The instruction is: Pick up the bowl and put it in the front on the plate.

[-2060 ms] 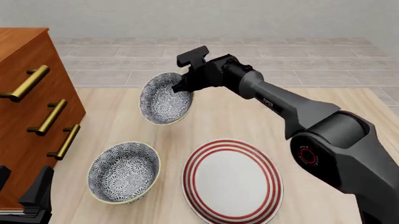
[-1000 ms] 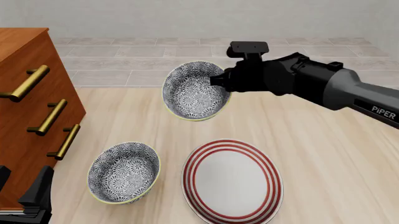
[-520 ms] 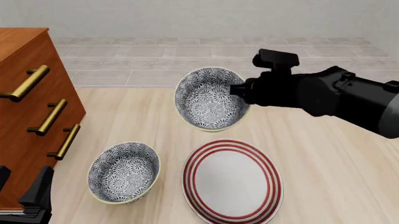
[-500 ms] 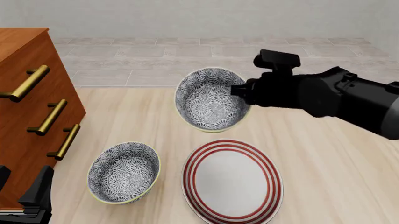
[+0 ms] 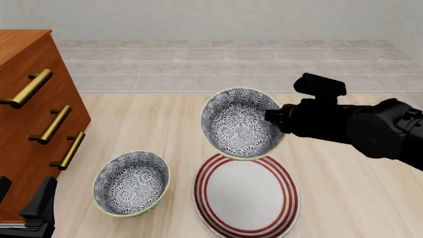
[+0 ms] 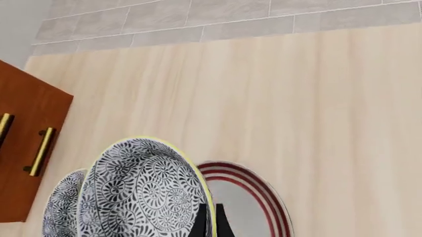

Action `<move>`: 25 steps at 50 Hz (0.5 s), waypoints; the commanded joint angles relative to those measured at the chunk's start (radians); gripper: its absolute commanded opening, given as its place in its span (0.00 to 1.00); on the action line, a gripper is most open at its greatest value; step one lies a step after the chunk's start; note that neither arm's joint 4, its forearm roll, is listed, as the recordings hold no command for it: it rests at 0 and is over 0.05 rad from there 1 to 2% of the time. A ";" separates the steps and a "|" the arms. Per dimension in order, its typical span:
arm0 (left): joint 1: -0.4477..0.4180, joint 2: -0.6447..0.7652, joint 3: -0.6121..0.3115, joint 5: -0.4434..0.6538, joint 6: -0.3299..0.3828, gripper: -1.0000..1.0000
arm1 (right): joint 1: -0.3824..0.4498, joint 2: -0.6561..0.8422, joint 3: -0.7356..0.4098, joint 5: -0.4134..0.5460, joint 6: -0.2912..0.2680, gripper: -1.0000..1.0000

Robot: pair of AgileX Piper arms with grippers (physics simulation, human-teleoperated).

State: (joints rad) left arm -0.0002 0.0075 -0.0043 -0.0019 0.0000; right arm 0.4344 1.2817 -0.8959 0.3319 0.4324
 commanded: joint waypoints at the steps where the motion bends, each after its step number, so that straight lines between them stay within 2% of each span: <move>1: 0.000 0.000 0.000 0.000 0.000 1.00 | 0.002 -0.072 0.105 -0.024 0.045 0.00; 13: 0.000 0.000 0.000 0.000 0.000 1.00 | 0.050 -0.081 0.247 -0.121 0.109 0.00; 25: 0.000 0.000 0.000 0.000 0.000 1.00 | 0.054 -0.050 0.318 -0.198 0.127 0.00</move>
State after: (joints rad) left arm -0.0002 0.0075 -0.0043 -0.0019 0.0000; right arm 0.4787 1.2213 -0.6472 0.2003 0.5319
